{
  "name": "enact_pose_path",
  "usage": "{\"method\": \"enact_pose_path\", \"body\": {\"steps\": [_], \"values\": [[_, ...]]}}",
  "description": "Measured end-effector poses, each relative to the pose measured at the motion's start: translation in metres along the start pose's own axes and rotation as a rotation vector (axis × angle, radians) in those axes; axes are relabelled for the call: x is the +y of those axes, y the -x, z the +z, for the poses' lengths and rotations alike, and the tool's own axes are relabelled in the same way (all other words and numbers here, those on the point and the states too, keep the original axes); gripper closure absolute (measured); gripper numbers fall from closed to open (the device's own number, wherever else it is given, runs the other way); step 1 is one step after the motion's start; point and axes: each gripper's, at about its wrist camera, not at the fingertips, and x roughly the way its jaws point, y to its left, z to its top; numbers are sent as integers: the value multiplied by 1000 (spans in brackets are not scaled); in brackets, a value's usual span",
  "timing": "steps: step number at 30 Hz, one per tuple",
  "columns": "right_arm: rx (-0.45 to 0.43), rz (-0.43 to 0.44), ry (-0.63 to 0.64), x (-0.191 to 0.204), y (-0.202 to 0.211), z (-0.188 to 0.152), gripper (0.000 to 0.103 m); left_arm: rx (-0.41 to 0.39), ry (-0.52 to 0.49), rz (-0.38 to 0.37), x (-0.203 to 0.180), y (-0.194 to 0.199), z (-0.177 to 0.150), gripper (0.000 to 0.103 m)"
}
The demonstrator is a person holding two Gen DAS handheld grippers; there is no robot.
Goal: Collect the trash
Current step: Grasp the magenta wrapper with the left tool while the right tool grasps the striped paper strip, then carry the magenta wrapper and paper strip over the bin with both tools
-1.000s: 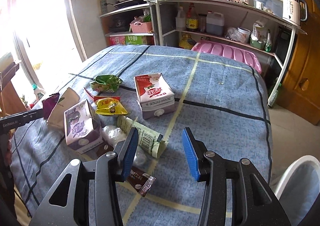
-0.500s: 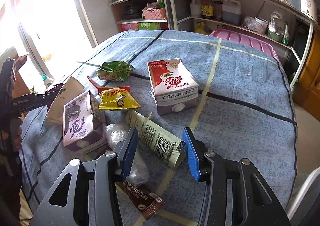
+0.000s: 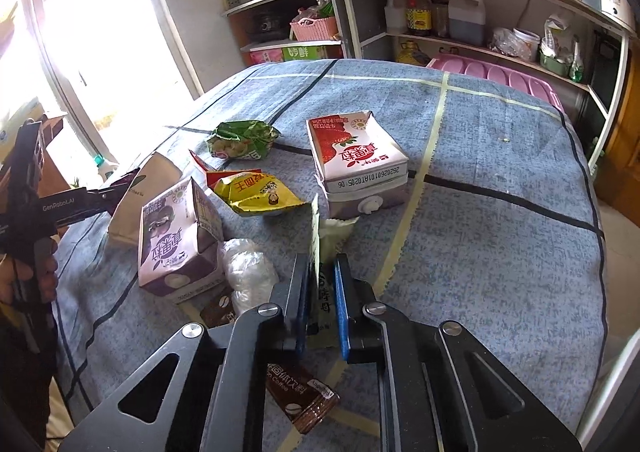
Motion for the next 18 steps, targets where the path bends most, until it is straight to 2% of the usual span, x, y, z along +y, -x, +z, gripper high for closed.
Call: {"method": "enact_pose_path", "body": {"steps": [8,18], "values": [[-61,-13,-5,4,22,-7,92,-28,-14,-21,-8,21,-11,62],[-151,-11,-80,-2,65,-17,92,-87,-106,-81,-49,63,-27,62]]}}
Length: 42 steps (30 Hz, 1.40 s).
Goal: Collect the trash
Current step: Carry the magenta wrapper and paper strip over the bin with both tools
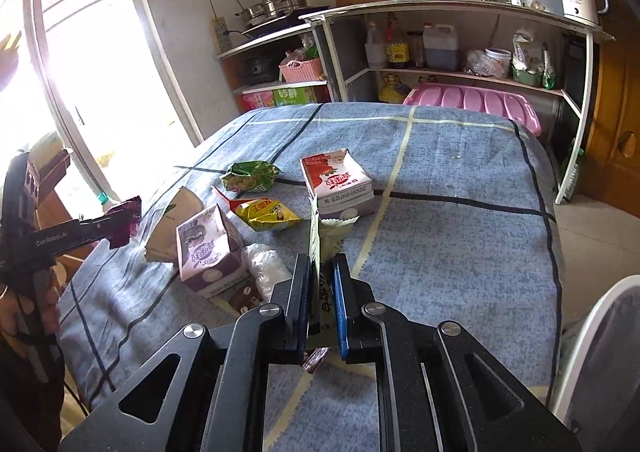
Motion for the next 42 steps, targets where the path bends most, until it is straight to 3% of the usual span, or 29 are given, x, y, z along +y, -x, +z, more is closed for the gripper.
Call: {"method": "enact_pose_path", "body": {"steps": [10,30,33,37,42], "values": [[-71,-53,-39,-13,47,-9,92,2,-138,-110,-74,11,-9,61],[-195,-347,-244,-104,164,-54,92,123,-445,-450,-281,-16,-61,61],[-199,-385,-274,-120,176,-60,92,158,-480,-478,-307,-24,-70,60],[-193,-437,-304,-141,190,-72,92,166,-563,-458,-343,-30,-89,60],[-161,-488,-344,-164,197,-87,91,231,-584,-488,-374,-48,-106,60]]}}
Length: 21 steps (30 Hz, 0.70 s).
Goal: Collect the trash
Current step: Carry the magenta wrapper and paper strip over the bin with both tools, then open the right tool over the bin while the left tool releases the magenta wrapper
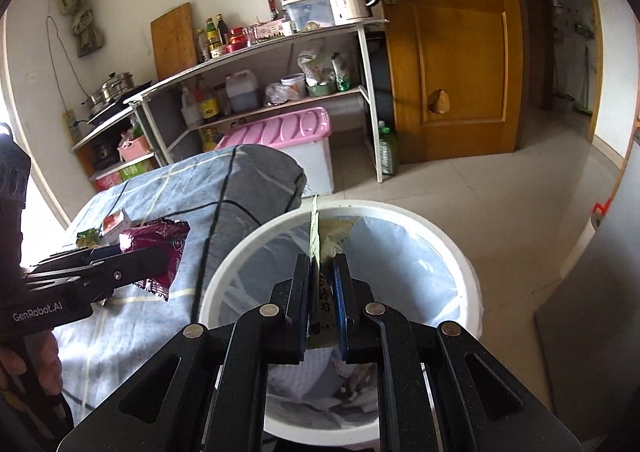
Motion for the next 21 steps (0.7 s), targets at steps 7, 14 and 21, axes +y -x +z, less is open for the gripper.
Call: {"method": "enact_pose_path", "body": {"steps": [7,14,21], "values": [[33,-49,-21,-29,-8,-6,91,64,-14,-26,-19,-40,2,60],[77,-63,-26,-42,-22,-9,91,106,-12,-14,-23,-62,1,59],[86,-87,-45,-48,-24,-9,70,124,-2,4,-19,-69,0,57]]}}
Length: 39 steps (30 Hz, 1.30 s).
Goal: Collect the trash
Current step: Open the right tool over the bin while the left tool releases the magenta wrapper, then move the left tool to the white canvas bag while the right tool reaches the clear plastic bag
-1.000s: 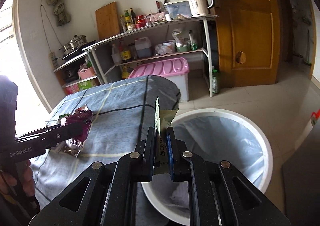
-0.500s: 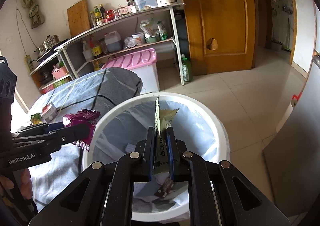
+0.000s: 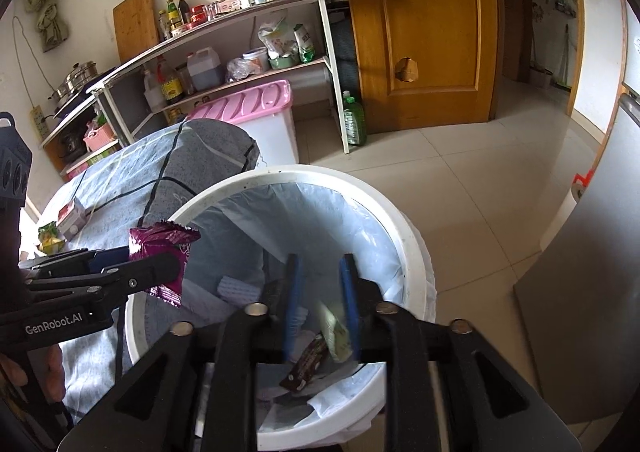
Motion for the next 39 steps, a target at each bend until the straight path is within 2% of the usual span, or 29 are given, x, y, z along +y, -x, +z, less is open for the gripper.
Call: {"method": "enact_pose_path", "body": {"steps": [1,2,4,12,25,32,35,39], "values": [[-3,1,-3,0,1,-1,60,0,5,-2,1,1,0,55],[-4,3,-4,0,2,-1,59,-1,9,-4,3,1,0,52],[-12,3,-4,1,4,-1,59,-7,12,1,5,4,0,46],[-30,6,1,12,15,1,59,-50,25,-4,13,27,-3,46],[-58,70,60,61,24,4,59,-135,123,77,67,86,-24,46],[-54,131,121,101,21,1,59,-181,206,169,112,122,-45,46],[-41,170,142,119,14,-1,59,-199,231,253,131,138,-55,46],[-26,217,184,146,7,-4,59,-219,293,291,163,156,-70,46]]}}
